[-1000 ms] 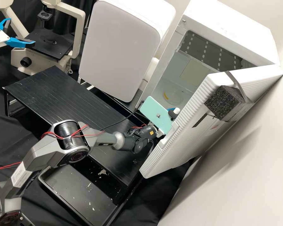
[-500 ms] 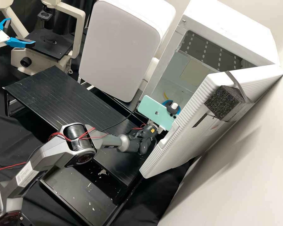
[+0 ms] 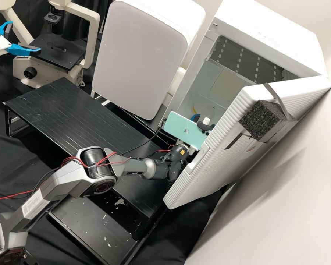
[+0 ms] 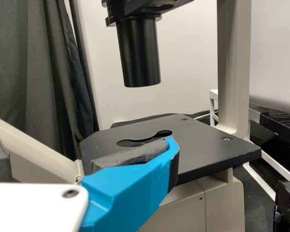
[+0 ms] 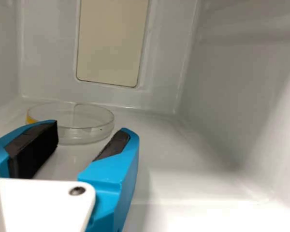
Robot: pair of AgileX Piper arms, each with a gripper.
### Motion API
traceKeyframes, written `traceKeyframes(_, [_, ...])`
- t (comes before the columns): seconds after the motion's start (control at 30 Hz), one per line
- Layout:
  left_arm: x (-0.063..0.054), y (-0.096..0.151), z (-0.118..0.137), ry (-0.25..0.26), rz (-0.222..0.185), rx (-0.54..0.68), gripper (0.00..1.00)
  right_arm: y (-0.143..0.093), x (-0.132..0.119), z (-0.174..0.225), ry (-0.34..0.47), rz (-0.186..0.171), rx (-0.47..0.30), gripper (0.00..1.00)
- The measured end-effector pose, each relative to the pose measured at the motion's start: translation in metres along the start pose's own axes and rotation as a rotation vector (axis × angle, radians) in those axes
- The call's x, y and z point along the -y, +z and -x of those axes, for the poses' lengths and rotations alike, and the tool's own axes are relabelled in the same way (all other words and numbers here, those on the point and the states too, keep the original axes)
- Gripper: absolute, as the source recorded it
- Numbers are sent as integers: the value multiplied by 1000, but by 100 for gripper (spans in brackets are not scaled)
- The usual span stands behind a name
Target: Take the petri dish out of the incubator
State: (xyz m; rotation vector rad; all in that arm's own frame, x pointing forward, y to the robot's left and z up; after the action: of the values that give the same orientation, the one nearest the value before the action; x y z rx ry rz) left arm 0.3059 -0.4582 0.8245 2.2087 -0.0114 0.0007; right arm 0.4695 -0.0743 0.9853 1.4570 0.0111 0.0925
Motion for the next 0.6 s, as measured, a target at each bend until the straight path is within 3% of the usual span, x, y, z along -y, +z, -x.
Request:
traceKeyframes(0.3, [0, 0, 0, 0, 0, 0, 100, 0, -3, 15, -1, -11, 13, 100])
traceKeyframes(0.6, [0, 0, 0, 0, 0, 0, 100, -11, -13, 17, 14, 10, -6, 100])
